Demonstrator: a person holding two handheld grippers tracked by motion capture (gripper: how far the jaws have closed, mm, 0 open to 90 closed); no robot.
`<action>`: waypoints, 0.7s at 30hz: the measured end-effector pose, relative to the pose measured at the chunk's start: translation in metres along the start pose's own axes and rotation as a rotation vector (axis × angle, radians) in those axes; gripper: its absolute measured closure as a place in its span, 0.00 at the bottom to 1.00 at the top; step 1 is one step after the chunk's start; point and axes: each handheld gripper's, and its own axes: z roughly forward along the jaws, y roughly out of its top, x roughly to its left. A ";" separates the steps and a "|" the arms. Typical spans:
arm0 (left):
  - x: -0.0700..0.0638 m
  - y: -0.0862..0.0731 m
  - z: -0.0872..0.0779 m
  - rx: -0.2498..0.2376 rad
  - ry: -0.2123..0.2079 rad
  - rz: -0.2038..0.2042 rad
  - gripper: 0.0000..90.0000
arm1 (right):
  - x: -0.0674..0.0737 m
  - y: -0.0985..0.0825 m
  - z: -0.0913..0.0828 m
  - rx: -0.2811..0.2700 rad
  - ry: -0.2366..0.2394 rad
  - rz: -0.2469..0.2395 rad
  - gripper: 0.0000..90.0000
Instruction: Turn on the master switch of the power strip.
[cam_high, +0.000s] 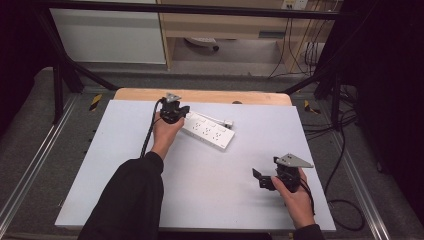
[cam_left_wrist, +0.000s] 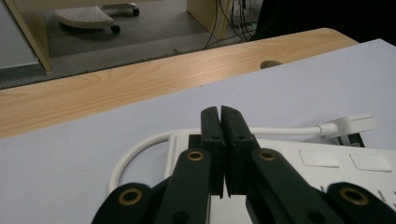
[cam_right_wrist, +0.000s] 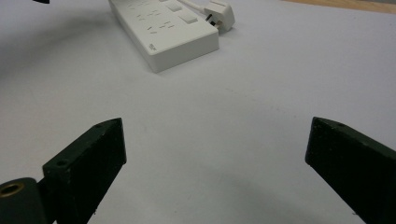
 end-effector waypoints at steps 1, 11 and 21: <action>0.000 0.000 0.000 0.000 -0.001 -0.001 0.99 | 0.000 0.000 0.000 0.000 0.000 0.000 0.06; 0.003 -0.005 0.007 0.020 0.001 0.001 1.00 | 0.000 0.000 0.000 -0.001 -0.001 -0.001 0.06; 0.009 -0.012 0.016 0.052 0.001 0.026 1.00 | 0.000 -0.001 0.000 0.006 -0.006 0.004 0.06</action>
